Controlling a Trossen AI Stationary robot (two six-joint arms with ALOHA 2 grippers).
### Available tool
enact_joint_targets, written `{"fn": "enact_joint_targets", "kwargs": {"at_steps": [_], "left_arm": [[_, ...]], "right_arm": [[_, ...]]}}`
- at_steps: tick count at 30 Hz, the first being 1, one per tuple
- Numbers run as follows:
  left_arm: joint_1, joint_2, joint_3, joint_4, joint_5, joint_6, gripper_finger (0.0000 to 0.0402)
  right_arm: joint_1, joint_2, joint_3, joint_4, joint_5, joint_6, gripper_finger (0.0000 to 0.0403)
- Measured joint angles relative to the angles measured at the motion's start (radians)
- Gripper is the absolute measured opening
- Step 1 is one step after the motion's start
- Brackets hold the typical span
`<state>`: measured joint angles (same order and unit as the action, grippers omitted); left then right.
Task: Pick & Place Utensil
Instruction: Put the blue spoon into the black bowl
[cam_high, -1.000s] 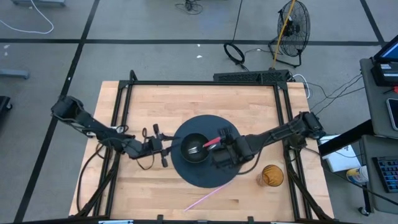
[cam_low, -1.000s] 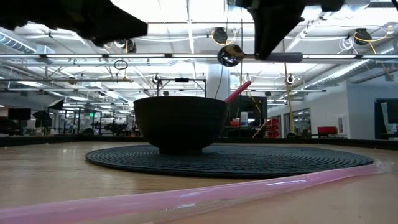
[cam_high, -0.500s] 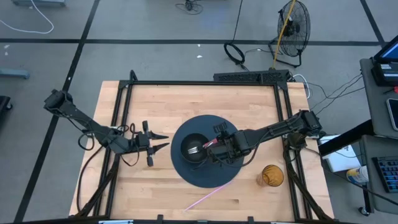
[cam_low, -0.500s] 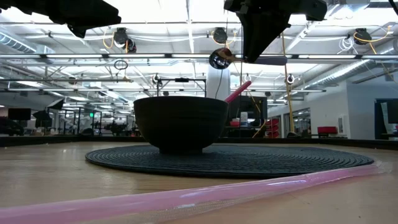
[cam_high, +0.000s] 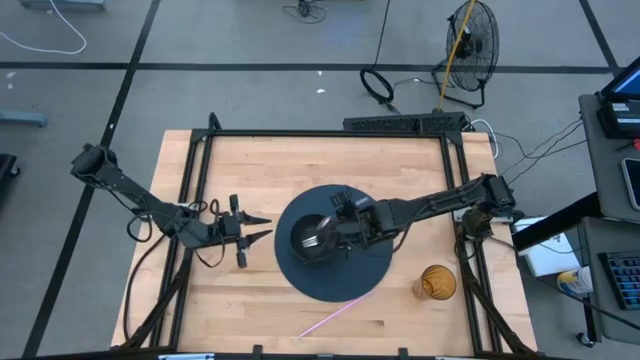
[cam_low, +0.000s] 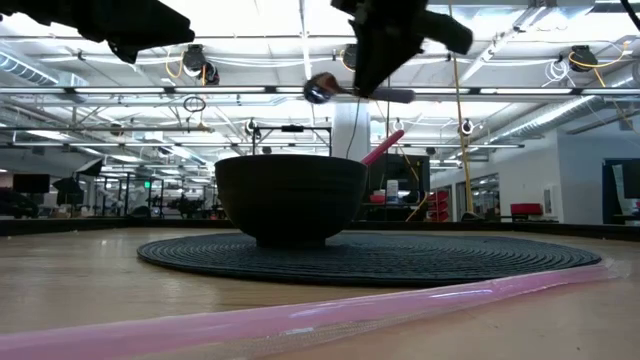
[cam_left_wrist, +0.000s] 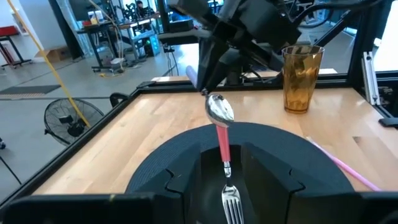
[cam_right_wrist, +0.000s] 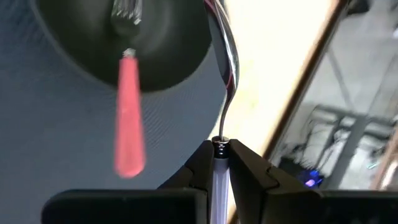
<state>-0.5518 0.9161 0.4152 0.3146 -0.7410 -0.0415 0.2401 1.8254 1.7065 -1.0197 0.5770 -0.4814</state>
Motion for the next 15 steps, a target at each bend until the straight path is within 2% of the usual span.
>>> {"fn": "enact_joint_targets", "kwargs": {"at_steps": [6,9,15], "left_arm": [[0.000,0.000,0.000,-0.005,0.000,-0.013,0.0122],[0.000,0.000,0.000,-0.005,0.000,-0.014,0.0122],[-0.012,0.000,0.000,-0.006,0.000,-0.015,0.0122]], "right_arm": [[-0.005,0.022,0.000,0.127,-0.022,-0.113,0.0028],[-0.016,0.064,0.000,0.138,-0.053,-0.126,0.0028],[-0.019,0.150,0.000,0.154,-0.030,-0.183,0.0028]]}}
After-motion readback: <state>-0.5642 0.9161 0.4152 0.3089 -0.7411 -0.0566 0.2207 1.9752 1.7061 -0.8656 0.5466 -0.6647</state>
